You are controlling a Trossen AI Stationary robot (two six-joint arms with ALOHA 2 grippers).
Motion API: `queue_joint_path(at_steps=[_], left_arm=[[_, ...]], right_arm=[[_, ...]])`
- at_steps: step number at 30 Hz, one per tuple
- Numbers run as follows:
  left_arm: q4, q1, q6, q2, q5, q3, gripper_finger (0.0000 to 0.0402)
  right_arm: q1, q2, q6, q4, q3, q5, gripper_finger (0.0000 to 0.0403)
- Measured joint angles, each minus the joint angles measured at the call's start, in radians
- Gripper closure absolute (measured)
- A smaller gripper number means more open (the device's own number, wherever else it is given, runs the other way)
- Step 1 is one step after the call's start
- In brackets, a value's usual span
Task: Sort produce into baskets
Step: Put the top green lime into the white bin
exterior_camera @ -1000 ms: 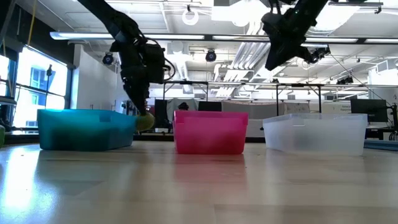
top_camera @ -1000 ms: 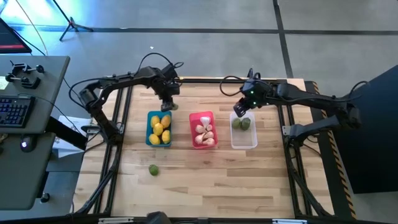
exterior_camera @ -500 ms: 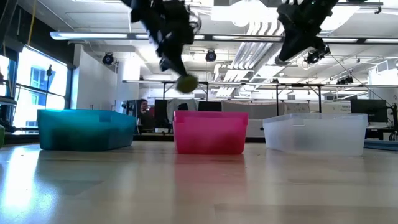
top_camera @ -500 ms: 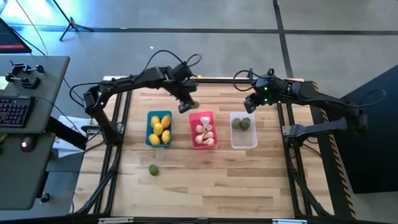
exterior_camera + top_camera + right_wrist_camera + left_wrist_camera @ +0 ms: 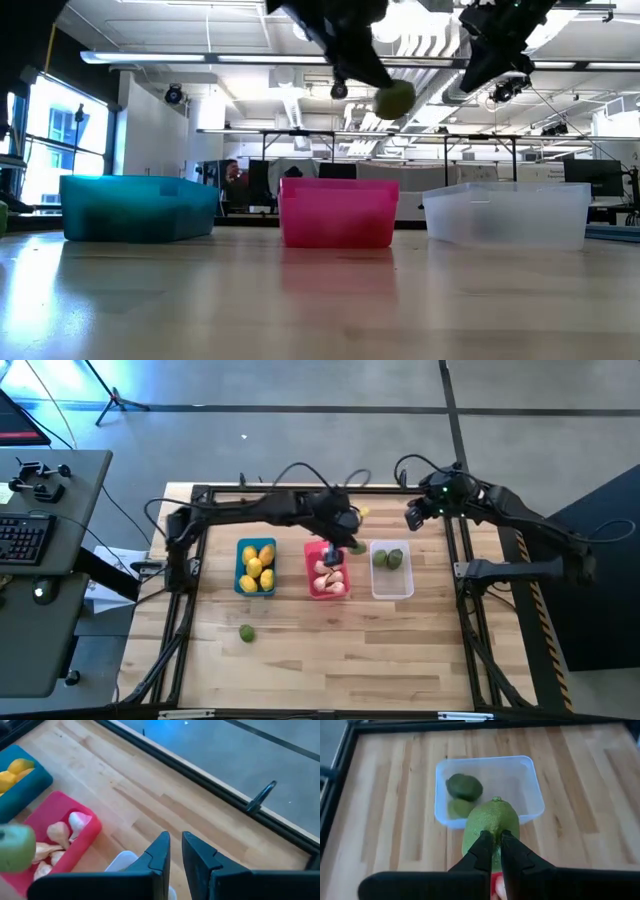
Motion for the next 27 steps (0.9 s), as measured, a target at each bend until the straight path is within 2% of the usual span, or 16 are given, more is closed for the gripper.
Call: queue_joint_path(at_steps=[6,13,20,27], left_arm=[[-0.002,-0.031,0.059,0.16,-0.006,0.177,0.0398],[0.034,-0.069,0.211,0.321,-0.008,0.358,0.0398],[0.085,-0.099,0.473,0.406,-0.096,0.383,0.0401],[0.188,-0.114,0.548,0.459,-0.117,0.383,0.0401]], right_arm=[[-0.049,-0.003,-0.01,0.0,0.0,0.0,0.0364],[-0.101,-0.003,-0.015,0.0,0.0,0.022,0.0364],[-0.128,-0.003,-0.024,0.001,0.0,0.022,0.0364],[-0.15,-0.002,-0.028,0.004,0.0,0.024,0.0364]])
